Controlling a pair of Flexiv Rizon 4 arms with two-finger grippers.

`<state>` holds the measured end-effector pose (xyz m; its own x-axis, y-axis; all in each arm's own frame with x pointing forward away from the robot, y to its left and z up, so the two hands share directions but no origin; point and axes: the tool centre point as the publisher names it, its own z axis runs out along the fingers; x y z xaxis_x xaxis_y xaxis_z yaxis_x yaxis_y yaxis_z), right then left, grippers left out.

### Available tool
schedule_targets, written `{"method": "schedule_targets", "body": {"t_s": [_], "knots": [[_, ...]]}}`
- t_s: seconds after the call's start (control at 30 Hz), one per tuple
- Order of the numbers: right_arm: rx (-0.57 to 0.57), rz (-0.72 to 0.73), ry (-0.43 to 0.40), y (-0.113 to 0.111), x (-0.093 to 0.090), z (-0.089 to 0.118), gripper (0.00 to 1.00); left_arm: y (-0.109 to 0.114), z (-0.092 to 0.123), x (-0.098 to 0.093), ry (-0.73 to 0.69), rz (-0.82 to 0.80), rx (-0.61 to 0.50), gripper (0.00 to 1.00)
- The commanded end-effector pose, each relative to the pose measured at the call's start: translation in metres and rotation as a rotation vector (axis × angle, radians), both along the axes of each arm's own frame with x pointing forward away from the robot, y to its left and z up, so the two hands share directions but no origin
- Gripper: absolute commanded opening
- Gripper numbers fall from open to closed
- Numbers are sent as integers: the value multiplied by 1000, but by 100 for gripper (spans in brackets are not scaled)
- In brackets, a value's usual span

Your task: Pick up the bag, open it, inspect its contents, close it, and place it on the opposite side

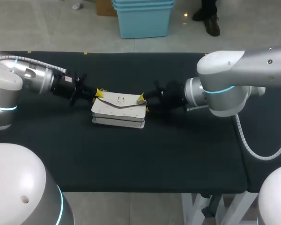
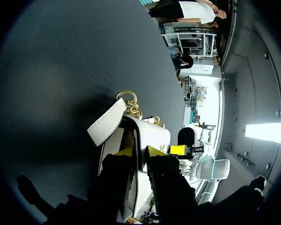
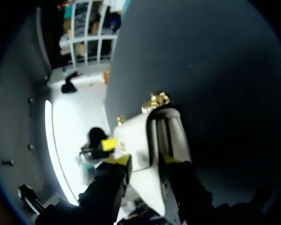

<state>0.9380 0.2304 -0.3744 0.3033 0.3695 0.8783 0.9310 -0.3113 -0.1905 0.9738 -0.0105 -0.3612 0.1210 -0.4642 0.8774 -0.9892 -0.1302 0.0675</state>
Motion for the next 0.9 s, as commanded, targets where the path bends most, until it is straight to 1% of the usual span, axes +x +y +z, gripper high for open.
{"method": "schedule_targets", "body": {"t_s": [0.03,0.1,0.13,0.2,0.23,0.27,0.37,0.4,0.43,0.47,0.67,0.83,0.9], "knots": [[-2,1,6,7,2,-4,0,-4,-7,3,7,-8,-9,0],[-4,2,8,6,1,-3,0,-3,-3,0,-2,-10,-4,0],[-5,3,7,5,1,-3,0,-3,-1,-1,-6,-11,-2,16],[-5,5,6,4,2,-1,0,-2,3,-3,-16,-13,0,67],[-5,9,3,4,2,0,0,-2,5,-4,-21,-12,3,87],[-5,10,2,4,1,1,0,-2,7,-6,-27,-13,6,96],[-5,18,0,3,1,4,0,-2,12,-10,-37,-14,13,98],[-11,18,-5,3,0,5,25,-1,14,-11,-42,-15,14,99],[-14,16,-7,2,0,6,95,-1,17,-12,-49,-13,17,100],[-21,11,-14,1,0,8,100,-1,20,-14,-53,-12,20,100],[-71,-1,-35,-8,-1,13,100,2,34,-26,-70,-7,25,100],[-92,-12,-49,-20,-1,18,100,5,38,-37,-68,-14,11,100],[-119,-12,-56,-25,0,21,100,6,38,-41,-65,-9,14,91]]}}
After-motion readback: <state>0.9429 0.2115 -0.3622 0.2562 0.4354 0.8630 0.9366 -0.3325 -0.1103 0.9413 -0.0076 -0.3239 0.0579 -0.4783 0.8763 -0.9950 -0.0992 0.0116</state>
